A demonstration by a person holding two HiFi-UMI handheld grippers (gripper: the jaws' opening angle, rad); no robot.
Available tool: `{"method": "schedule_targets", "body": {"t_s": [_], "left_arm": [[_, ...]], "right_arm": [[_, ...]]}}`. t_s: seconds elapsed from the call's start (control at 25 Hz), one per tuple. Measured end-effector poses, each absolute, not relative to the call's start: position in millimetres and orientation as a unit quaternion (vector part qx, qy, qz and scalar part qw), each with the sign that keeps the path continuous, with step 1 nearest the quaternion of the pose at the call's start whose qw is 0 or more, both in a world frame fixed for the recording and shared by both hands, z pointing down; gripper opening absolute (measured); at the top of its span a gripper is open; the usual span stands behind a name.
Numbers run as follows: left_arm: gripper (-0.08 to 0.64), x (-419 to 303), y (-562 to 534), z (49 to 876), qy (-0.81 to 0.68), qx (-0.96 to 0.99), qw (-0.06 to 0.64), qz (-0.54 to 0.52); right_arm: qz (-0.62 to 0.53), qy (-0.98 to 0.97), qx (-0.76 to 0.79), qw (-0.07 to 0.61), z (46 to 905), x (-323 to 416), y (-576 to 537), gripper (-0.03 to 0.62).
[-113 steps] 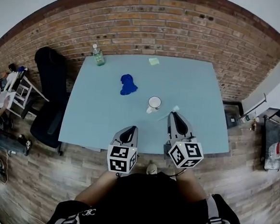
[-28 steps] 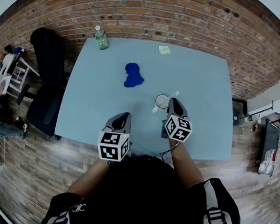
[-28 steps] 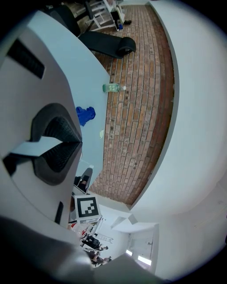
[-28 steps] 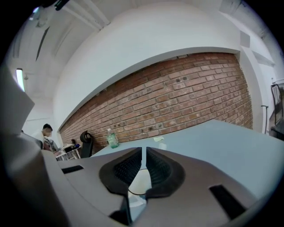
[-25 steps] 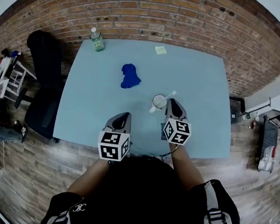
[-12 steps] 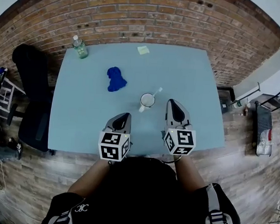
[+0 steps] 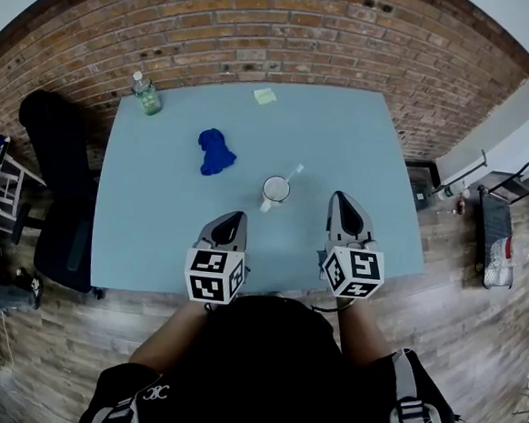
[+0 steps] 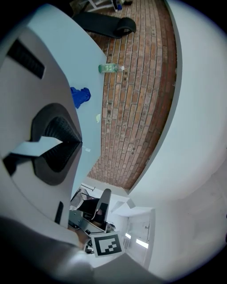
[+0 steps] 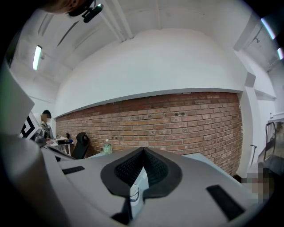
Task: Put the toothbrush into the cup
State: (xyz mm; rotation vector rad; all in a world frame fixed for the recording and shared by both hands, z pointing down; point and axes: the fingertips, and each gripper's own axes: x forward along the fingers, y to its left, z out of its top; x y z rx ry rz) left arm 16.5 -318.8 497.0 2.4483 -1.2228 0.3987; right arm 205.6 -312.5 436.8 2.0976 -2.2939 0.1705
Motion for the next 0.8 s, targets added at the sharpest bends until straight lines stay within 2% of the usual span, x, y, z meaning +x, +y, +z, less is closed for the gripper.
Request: {"method": "schedule_targets", "body": {"t_s": [0.8], "left_arm": [[0.006, 0.8, -313.6, 498.7, -0.457, 0.857, 0.192, 0.143]], "right_arm": [[0.087, -0.753, 0.652, 0.014, 454.5, 198.5, -321.4, 0.014]]}}
